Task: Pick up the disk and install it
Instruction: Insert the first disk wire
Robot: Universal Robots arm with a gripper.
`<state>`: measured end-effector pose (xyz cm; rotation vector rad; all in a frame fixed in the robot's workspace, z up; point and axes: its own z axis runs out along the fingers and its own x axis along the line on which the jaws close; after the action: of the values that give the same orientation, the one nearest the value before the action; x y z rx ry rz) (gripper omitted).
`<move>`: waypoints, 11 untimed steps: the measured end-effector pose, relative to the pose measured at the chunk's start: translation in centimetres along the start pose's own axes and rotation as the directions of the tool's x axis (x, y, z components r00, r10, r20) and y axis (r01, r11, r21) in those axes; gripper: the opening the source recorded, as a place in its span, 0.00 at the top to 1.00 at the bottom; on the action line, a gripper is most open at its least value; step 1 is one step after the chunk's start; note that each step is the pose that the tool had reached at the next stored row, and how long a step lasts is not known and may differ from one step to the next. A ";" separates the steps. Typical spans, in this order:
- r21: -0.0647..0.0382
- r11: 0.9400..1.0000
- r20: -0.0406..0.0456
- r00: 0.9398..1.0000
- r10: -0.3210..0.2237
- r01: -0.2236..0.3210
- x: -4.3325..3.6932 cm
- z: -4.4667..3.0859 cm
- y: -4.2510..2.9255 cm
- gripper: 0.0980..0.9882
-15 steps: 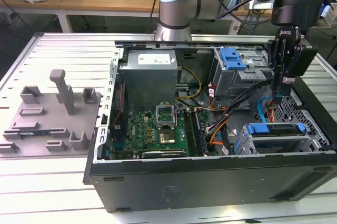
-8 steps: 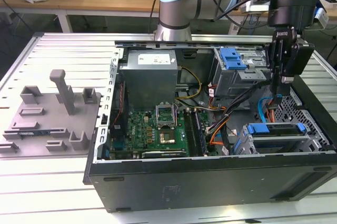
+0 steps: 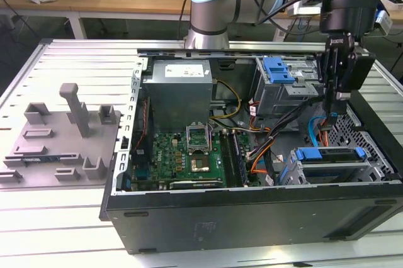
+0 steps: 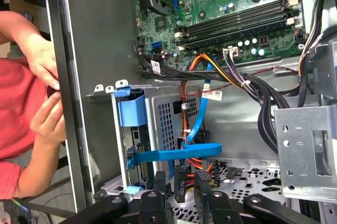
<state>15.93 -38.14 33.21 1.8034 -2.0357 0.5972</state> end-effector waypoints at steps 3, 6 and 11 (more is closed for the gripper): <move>0.000 1.000 -0.003 1.000 0.000 0.000 -0.09 0.07 0.04 0.89; 0.001 1.000 -0.008 1.000 0.000 0.000 -0.13 0.11 0.06 0.92; 0.001 1.000 -0.006 1.000 0.000 0.000 0.09 0.25 0.03 0.92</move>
<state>15.89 -38.35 33.04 1.7997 -2.0315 0.6031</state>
